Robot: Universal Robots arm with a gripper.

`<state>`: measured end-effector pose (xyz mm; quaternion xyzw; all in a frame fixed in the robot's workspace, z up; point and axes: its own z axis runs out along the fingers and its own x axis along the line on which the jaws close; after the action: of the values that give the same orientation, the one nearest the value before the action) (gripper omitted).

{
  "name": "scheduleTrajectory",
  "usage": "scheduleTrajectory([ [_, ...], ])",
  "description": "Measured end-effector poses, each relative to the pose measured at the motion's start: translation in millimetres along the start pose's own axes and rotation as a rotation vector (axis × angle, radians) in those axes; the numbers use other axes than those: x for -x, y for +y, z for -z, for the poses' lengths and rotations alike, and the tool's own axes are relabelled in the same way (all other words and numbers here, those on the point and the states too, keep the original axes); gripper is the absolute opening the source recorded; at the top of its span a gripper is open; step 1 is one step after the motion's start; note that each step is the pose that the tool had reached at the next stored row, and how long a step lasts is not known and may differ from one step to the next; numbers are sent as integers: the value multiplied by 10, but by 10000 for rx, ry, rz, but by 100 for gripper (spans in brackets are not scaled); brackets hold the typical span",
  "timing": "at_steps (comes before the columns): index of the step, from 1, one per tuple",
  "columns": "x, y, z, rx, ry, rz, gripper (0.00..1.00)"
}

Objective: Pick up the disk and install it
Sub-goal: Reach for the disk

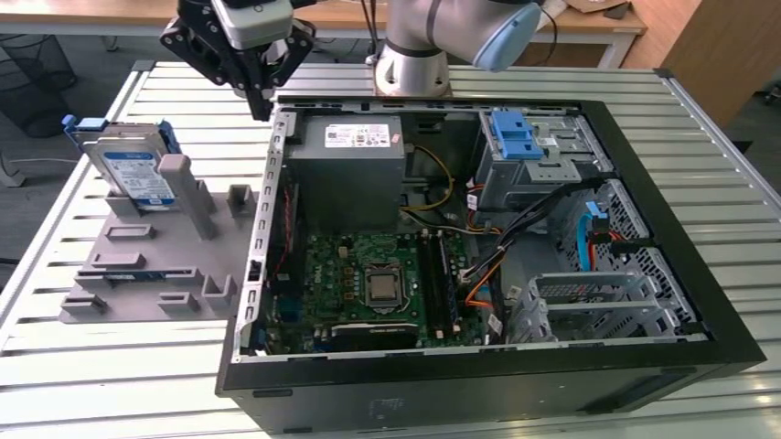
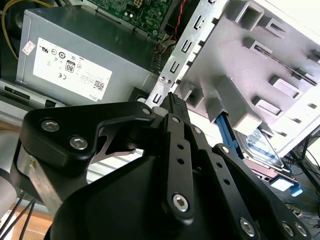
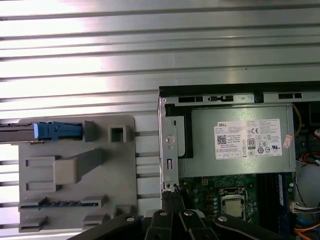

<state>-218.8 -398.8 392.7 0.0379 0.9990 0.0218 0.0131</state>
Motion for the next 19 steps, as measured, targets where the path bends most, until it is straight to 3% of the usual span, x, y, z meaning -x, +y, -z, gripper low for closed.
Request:
scheduleTrajectory([
  [12,-85,-1,-4,0,0,-1,11],
  [19,-97,-2,-4,-1,1,0,11],
])
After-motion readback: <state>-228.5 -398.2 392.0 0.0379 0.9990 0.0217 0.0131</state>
